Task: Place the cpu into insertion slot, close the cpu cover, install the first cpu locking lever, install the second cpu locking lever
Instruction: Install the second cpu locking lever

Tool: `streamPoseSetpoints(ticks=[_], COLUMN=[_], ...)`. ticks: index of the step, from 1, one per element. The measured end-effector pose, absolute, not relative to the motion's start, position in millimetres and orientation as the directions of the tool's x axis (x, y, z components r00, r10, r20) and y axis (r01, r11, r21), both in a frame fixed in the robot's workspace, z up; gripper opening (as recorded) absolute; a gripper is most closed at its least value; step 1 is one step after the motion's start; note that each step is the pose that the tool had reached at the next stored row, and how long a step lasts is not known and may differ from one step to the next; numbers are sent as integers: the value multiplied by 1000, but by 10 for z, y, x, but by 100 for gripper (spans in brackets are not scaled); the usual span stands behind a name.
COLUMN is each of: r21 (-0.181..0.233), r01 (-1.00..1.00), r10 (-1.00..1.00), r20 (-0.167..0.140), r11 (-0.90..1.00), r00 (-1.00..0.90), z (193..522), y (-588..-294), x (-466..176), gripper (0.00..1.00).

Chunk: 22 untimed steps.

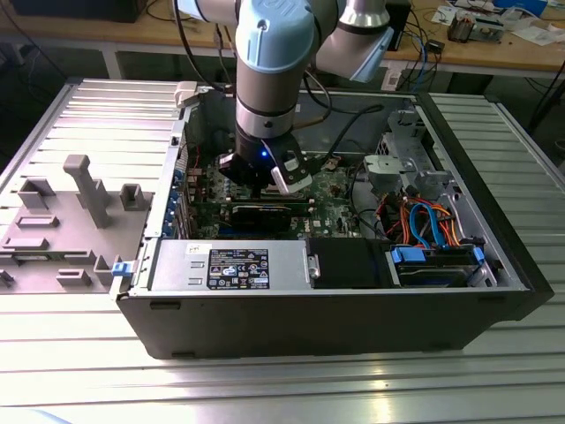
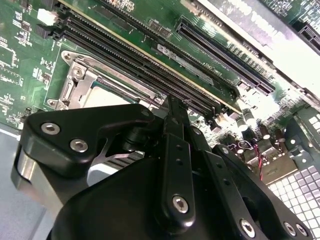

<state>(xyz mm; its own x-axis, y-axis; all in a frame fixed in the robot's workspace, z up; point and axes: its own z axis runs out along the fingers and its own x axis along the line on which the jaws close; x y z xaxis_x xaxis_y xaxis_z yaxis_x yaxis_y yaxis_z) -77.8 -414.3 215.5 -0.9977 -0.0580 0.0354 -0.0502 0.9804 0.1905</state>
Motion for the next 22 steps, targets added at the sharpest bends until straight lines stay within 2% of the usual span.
streamPoseSetpoints(ticks=[22], r21=[204], r01=[-50], r10=[-59], r20=[35], r11=[978], r00=[-998], z=[2081], y=[-4143], x=[-815], gripper=[11])
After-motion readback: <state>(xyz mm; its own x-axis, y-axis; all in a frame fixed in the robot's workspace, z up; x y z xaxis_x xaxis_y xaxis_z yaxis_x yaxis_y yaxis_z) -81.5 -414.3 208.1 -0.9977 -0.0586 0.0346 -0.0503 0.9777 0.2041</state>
